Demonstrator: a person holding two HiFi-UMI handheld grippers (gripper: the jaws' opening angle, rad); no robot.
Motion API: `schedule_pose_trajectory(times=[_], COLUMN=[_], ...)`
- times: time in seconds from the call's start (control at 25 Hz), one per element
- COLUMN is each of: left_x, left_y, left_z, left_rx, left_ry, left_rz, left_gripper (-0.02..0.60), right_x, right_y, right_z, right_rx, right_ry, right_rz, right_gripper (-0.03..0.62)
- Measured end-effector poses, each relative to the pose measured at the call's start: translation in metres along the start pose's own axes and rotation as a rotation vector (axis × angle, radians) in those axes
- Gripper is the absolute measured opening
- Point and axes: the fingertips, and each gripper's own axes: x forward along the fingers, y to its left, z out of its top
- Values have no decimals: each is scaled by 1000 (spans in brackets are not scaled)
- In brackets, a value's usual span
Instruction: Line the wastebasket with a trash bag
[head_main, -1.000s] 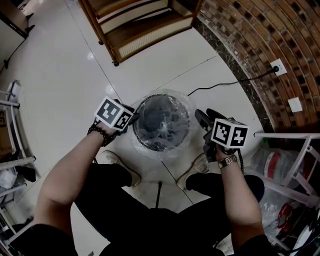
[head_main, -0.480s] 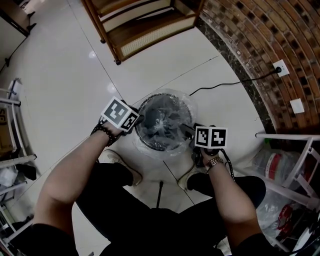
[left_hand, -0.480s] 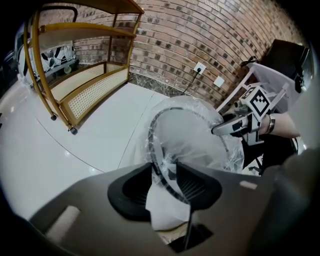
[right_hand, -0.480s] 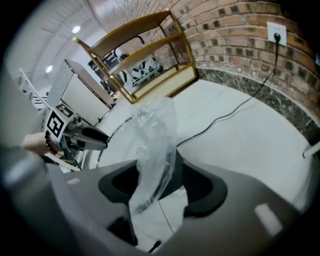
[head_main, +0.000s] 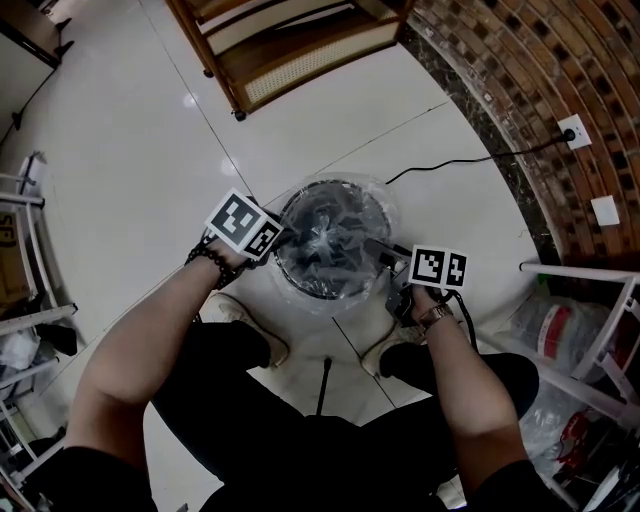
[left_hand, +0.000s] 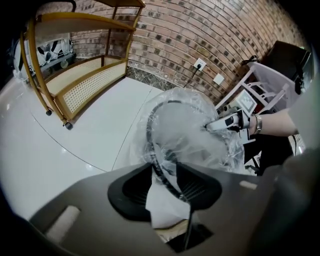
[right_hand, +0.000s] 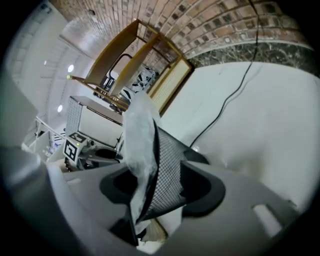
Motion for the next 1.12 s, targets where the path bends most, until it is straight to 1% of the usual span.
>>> schedule_pose_trajectory(times=[0.16,0.28,0.32,0.48,0.64,0.76,0.88,0.96,1.0,1.08,1.12], left_x=[3,5,5,-1,-11,-15,-17,-20,-21,-23,-23], left_y=[2,3,4,7,11,8,5,4,4,4,3], left_z=[-4,-3,-2,2,6,6,6,7,8,8,8], left_rx=[-8,-9,-9,-21,-51,-51,-38,-39,-42,-46,-48], left_ry=[14,15,13,-10,-50,-59,-64,-73,-77,-83,-83], left_rz=[-4,3,5,13,12,9,13,15,16,17,17], left_gripper=[160,160,160,160,164,164,165,166,164,164,164], right_x=[3,1,0,-18,-47,-63,-81,-91,-94,-91,-87], right_y=[-6,-12,-13,-4,7,10,8,-1,-6,-16,-21], right_z=[-2,-5,-5,5,14,11,9,6,3,-6,-11], right_rx=[37,46,45,5,-36,-49,-18,25,44,58,62], right_ry=[-5,1,-1,-13,-33,-26,-53,-79,-83,-69,-59], right_rz=[43,52,55,73,82,89,97,77,63,52,43], right_gripper=[239,287,293,316,316,316,316,316,312,227,197])
